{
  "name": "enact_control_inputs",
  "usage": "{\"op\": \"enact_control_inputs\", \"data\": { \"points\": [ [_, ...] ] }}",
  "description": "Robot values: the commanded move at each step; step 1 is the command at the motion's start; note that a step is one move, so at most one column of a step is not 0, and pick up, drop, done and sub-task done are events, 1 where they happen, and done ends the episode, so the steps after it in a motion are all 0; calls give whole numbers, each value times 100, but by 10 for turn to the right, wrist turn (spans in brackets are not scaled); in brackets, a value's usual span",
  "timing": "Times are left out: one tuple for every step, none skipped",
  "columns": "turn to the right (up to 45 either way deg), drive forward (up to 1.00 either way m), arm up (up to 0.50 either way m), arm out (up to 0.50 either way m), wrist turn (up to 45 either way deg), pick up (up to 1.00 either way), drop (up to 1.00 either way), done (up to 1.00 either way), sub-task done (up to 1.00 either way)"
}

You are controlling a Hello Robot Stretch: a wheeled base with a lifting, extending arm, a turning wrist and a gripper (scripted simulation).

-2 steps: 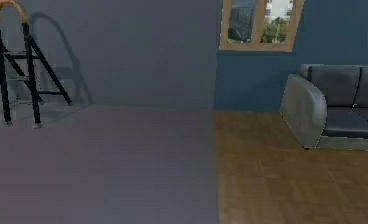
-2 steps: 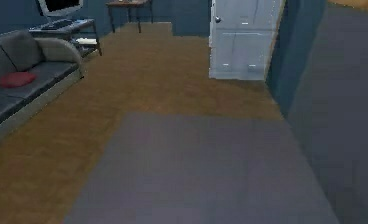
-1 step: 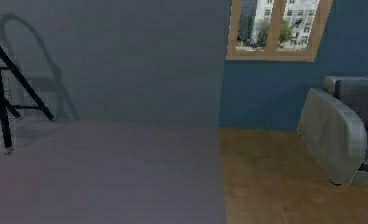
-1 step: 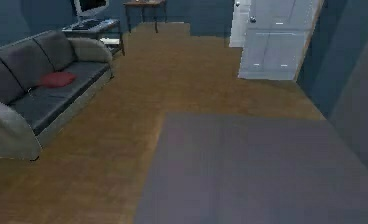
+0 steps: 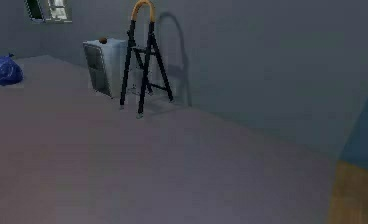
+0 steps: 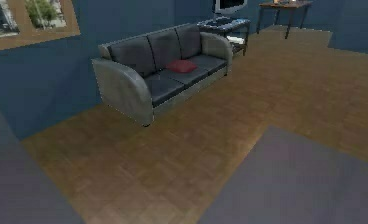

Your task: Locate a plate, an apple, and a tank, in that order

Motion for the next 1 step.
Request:
{"op": "enact_control_inputs", "data": {
  "points": [
    [0,45,0,0,0,0,0,0,0]
  ]
}}
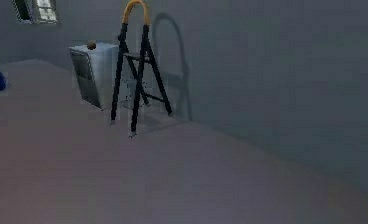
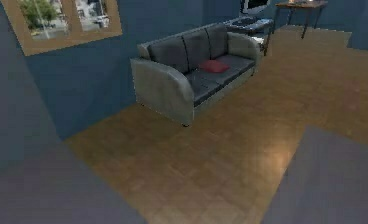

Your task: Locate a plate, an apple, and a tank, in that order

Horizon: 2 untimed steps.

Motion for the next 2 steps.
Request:
{"op": "enact_control_inputs", "data": {
  "points": [
    [-450,0,0,0,0,0,0,0,0],
    [-30,0,0,0,0,0,0,0,0]
  ]
}}
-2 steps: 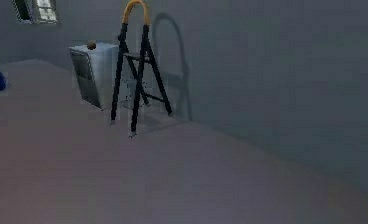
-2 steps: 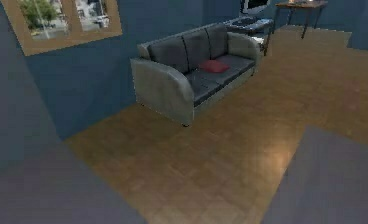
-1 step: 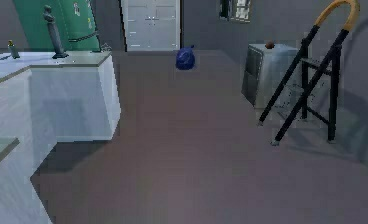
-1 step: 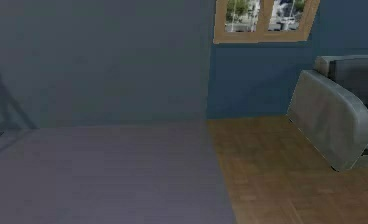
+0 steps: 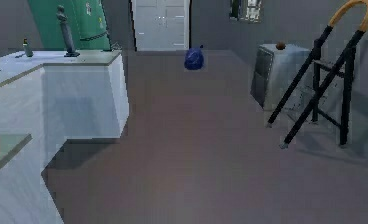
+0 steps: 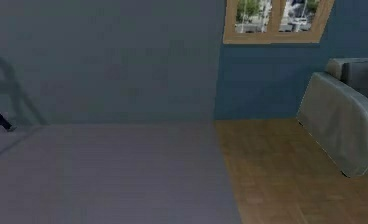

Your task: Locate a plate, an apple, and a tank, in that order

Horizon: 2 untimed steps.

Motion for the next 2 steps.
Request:
{"op": "enact_control_inputs", "data": {
  "points": [
    [0,100,0,0,0,0,0,0,0],
    [-450,0,0,0,0,0,0,0,0]
  ]
}}
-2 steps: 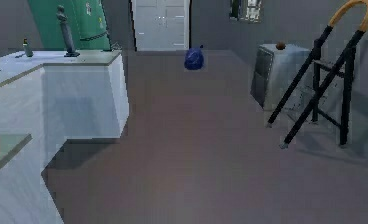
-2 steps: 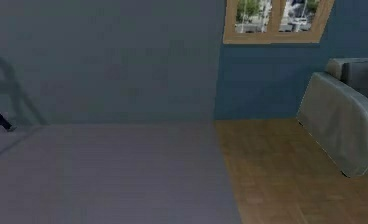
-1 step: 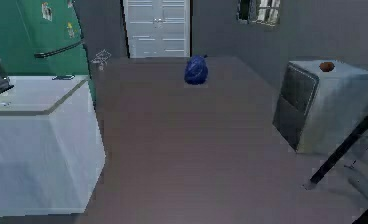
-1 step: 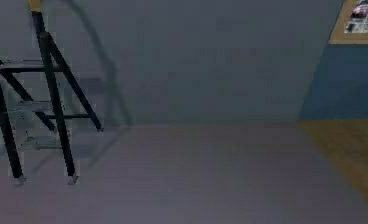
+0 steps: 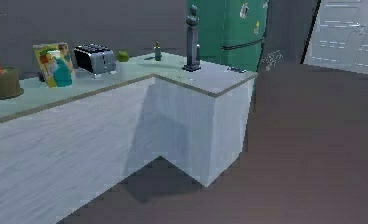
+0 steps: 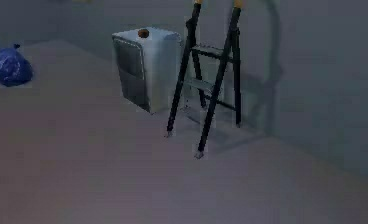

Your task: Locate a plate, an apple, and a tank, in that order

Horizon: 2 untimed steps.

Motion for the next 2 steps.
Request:
{"op": "enact_control_inputs", "data": {
  "points": [
    [-180,0,0,0,0,0,0,0,0],
    [0,75,0,0,0,0,0,0,0]
  ]
}}
